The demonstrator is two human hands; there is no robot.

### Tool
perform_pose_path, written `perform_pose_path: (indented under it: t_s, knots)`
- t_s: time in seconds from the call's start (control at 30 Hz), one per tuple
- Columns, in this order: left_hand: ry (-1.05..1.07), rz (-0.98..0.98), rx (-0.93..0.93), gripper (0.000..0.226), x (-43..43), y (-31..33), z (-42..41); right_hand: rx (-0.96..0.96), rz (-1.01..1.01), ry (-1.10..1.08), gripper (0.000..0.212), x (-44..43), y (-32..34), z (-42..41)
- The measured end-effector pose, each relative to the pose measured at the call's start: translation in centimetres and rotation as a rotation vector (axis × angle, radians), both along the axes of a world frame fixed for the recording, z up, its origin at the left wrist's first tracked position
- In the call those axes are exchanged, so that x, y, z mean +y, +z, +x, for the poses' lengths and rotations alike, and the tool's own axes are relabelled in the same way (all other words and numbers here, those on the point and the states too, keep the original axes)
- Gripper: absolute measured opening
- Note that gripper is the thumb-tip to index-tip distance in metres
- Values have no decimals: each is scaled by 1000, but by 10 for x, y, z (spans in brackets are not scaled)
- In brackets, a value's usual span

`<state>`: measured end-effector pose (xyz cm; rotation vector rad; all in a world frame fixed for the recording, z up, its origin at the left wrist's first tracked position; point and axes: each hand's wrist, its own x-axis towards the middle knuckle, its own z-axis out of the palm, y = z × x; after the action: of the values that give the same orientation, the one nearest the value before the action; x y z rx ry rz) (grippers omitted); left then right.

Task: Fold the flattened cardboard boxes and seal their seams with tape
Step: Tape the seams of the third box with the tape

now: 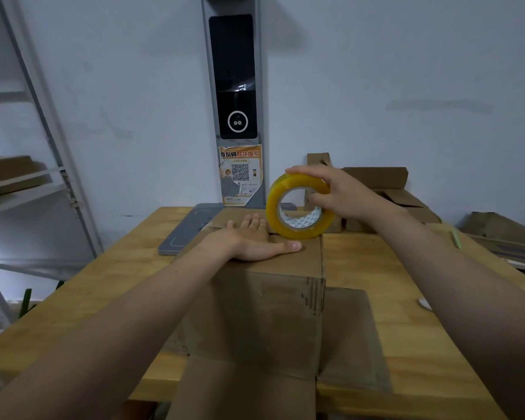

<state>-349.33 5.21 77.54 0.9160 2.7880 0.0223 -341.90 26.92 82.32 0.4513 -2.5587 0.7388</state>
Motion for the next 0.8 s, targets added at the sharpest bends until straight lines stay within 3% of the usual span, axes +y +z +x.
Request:
perform_pose_path:
  t_s: [0.2, 0.5, 0.8]
  knots:
    - [20, 22, 23, 129, -2, -3, 5, -50, 108, 6, 67, 5, 9, 5]
    - [35, 6, 41, 137, -2, -2, 10, -185, 324, -116, 63, 60, 21, 38]
    - [46, -10, 52, 136, -1, -3, 12, -180, 286, -121, 50, 72, -25, 52]
